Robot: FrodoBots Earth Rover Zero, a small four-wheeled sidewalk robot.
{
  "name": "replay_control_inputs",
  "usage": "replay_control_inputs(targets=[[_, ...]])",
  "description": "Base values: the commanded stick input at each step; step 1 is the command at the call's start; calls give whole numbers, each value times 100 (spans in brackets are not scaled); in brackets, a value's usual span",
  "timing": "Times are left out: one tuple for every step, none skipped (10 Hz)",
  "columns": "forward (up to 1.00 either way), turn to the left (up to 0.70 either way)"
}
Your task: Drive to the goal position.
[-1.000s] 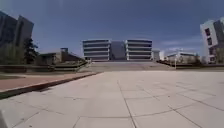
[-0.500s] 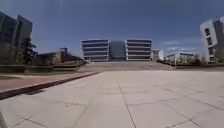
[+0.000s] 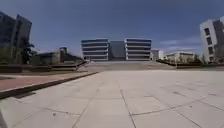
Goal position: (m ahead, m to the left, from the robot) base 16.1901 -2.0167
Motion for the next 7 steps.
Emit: replay_control_inputs(targets=[[70,-3],[70,-3],[70,-3],[70,-3],[70,-3],[70,-3],[70,-3]])
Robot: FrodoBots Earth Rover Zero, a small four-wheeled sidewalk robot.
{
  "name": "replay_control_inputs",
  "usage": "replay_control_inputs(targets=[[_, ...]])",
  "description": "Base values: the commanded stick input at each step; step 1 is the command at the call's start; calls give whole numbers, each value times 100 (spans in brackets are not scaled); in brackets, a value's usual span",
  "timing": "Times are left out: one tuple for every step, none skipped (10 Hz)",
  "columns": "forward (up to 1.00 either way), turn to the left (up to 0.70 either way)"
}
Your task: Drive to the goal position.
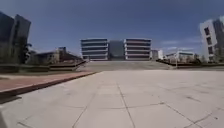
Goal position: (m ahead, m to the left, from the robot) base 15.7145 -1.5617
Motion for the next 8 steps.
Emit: replay_control_inputs(targets=[[70,-3],[70,-3],[70,-3],[70,-3],[70,-3],[70,-3],[70,-3],[70,-3]])
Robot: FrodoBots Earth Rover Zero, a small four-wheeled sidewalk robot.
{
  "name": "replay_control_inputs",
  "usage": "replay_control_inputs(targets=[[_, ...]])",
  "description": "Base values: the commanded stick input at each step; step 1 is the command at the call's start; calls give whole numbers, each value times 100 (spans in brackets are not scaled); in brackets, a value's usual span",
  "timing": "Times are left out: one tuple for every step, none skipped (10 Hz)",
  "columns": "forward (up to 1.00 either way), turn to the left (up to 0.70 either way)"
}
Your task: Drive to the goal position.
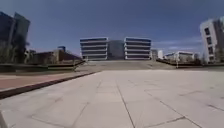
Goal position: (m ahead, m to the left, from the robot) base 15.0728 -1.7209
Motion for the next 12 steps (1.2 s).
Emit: replay_control_inputs(targets=[[70,-3],[70,-3],[70,-3],[70,-3],[70,-3],[70,-3],[70,10],[70,15],[70,12],[70,9],[70,6],[70,0]])
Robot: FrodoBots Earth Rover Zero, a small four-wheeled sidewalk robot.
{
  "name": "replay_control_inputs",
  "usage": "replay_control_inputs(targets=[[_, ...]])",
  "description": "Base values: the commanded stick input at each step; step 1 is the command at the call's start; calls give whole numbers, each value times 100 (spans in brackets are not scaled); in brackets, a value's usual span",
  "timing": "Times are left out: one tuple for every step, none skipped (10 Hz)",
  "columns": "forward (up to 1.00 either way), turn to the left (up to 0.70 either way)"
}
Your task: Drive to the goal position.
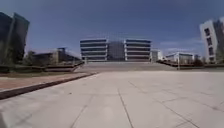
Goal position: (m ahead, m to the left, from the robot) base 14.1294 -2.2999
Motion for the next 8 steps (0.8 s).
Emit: replay_control_inputs(targets=[[70,-5],[70,-5],[70,-5],[70,-5],[70,-5],[70,-5],[70,-5],[70,-5]])
